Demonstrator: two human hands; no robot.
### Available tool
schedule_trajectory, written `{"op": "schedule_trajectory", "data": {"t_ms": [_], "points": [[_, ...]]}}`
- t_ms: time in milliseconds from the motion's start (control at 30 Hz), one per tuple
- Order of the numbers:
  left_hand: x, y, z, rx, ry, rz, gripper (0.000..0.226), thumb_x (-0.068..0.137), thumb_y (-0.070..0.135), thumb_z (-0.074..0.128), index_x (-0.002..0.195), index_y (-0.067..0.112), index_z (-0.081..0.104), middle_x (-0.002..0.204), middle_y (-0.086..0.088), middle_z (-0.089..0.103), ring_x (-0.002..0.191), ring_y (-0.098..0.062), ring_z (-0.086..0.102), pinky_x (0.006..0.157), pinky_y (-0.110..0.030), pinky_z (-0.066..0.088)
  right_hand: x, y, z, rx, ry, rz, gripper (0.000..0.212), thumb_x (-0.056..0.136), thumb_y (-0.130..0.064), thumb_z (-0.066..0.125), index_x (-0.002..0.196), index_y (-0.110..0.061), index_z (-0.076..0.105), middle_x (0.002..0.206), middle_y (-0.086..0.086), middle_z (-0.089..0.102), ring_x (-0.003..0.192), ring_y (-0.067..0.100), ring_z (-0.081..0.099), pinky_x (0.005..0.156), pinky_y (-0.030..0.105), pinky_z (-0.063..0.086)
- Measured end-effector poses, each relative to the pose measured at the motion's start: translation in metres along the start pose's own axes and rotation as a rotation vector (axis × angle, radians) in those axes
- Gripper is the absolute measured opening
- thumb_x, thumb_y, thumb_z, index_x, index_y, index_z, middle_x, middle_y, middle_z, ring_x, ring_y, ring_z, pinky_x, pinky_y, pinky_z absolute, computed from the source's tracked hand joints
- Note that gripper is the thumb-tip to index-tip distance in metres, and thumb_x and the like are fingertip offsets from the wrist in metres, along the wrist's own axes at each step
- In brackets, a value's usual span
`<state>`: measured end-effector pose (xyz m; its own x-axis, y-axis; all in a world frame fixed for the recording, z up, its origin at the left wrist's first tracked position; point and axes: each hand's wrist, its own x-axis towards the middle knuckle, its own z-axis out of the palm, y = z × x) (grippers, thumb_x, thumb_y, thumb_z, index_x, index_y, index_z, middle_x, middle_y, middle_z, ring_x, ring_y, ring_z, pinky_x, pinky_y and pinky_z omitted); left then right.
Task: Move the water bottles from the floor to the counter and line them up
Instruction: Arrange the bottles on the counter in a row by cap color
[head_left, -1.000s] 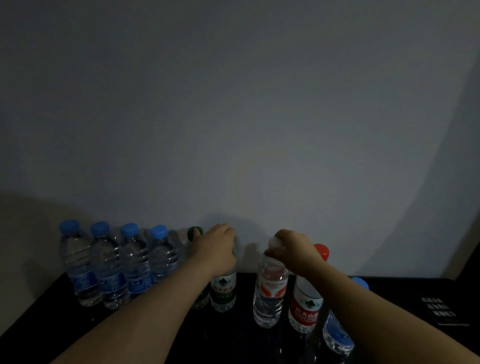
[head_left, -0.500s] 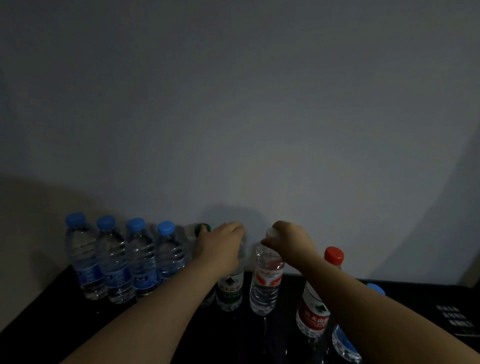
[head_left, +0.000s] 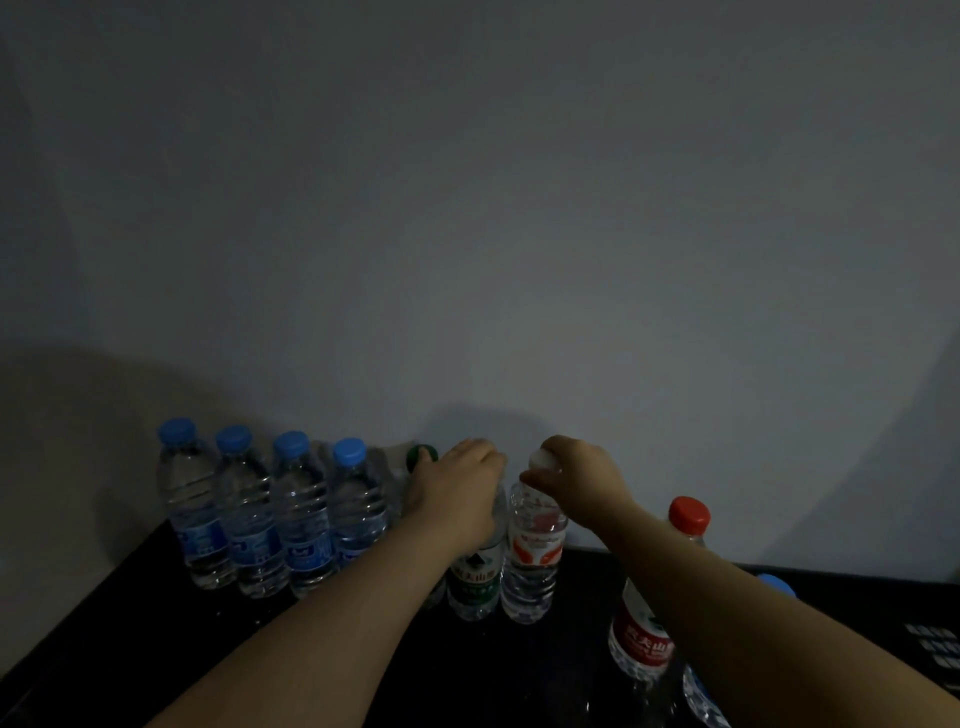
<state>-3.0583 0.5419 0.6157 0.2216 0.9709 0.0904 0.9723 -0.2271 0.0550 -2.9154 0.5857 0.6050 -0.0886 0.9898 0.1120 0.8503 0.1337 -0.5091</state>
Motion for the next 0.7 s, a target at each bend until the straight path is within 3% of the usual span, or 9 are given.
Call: {"op": "schedule_trajectory", "data": {"t_ms": [367,567,700], "points": [[-0.001,0.003,0.001,0.027,0.015,-0.004,0.061,0.087,0.012,0.05,0.145,0.019,0.03,0.151,0.003,0.028,0.14,-0.016,0.026,0.112,-0.047,0.023,-0.009,-0.005,-0.009,0.029,-0.157,0.076,0.049,0.087,-0.031,0.063,0.126,-0.008,0.047,0.125,0.016,0.058,0.112,0.031,0.057,0.096,0.043,0.05],[-0.003,0.003,0.0,0.013,-0.017,0.003,0.067,0.087,0.018,0.051,0.148,0.022,0.023,0.154,0.005,0.025,0.143,-0.016,0.021,0.113,-0.048,0.021,-0.038,-0.003,-0.014,0.103,-0.16,0.061,0.059,0.092,-0.027,0.057,0.14,-0.009,0.029,0.138,0.016,0.05,0.123,0.031,0.051,0.097,0.036,0.042],[-0.003,0.004,-0.006,0.019,-0.105,-0.006,0.069,0.091,0.025,0.048,0.151,0.02,0.015,0.159,0.005,0.013,0.148,-0.017,0.009,0.116,-0.049,0.016,-0.053,0.002,-0.021,0.07,-0.196,0.021,0.061,0.093,-0.028,0.055,0.143,-0.008,0.025,0.143,0.015,0.045,0.128,0.029,0.046,0.1,0.033,0.039]]}}
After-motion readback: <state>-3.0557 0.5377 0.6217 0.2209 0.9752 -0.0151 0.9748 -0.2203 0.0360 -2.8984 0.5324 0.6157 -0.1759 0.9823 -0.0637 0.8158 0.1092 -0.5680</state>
